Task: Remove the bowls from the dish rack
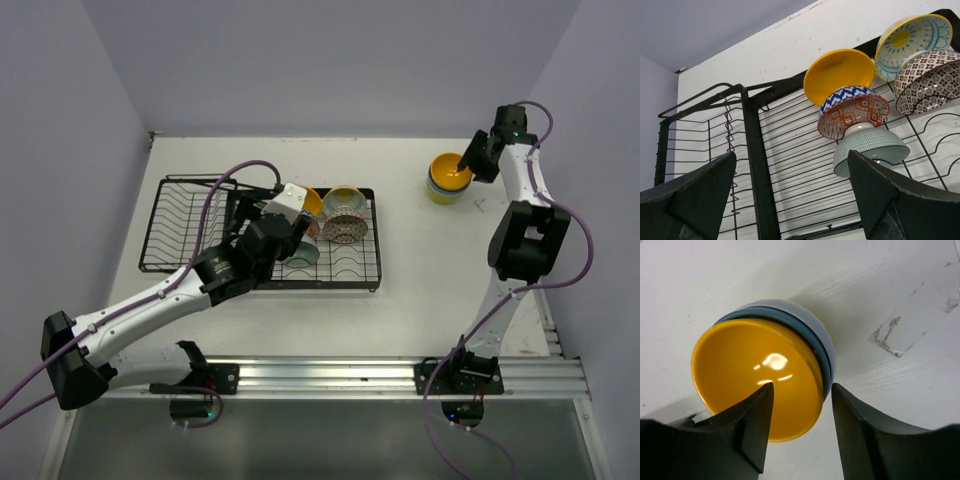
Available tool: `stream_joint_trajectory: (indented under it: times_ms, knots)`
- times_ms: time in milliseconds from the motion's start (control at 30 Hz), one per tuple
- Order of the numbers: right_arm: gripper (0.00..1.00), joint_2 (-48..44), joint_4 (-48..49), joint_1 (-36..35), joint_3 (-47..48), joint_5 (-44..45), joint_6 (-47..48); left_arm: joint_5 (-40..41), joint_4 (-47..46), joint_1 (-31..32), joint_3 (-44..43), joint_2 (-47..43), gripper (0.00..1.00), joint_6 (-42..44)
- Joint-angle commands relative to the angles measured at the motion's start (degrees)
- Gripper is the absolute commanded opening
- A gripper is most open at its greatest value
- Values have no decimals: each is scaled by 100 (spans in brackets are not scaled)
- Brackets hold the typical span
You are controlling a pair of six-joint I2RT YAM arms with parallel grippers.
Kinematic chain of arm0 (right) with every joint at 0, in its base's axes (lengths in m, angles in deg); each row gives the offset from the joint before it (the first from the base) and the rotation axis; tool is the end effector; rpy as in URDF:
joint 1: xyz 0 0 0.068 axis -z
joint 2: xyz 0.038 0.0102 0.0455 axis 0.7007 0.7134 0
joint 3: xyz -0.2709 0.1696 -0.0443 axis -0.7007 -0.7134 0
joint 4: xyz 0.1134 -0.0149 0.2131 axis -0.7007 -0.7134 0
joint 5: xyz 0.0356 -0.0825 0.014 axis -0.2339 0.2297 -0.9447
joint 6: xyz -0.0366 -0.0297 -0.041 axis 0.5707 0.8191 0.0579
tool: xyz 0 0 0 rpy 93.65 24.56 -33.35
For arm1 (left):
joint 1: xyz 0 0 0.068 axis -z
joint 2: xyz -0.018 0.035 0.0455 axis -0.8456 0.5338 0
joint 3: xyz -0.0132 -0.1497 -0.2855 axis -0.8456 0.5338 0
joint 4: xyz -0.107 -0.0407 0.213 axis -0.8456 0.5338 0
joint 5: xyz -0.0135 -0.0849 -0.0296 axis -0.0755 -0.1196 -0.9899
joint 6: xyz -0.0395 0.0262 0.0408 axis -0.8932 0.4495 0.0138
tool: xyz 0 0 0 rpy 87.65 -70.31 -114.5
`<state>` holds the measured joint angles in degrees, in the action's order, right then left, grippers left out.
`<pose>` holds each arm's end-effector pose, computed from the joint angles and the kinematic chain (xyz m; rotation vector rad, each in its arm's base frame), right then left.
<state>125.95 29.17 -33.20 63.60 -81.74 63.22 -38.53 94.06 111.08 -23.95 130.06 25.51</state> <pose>0.4640 -0.0910 0.3140 0.6785 2.3924 0.1134 0.1539 -0.1496 0.3775 0.3765 1.8738 0.1773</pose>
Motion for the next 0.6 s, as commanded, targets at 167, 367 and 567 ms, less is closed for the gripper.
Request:
stream_joint_trajectory:
  times_ms: [167,367,567]
  knots:
    - [64,19,-87,5,423,-143,3,36,-243,1,-1,156,97,77]
    - [66,-562,115,5,-42,-195,-32,124,-269,1,26,227,97,103]
    - [77,-1598,528,5,-901,-652,-137,-85,-357,1,78,227,100,77]
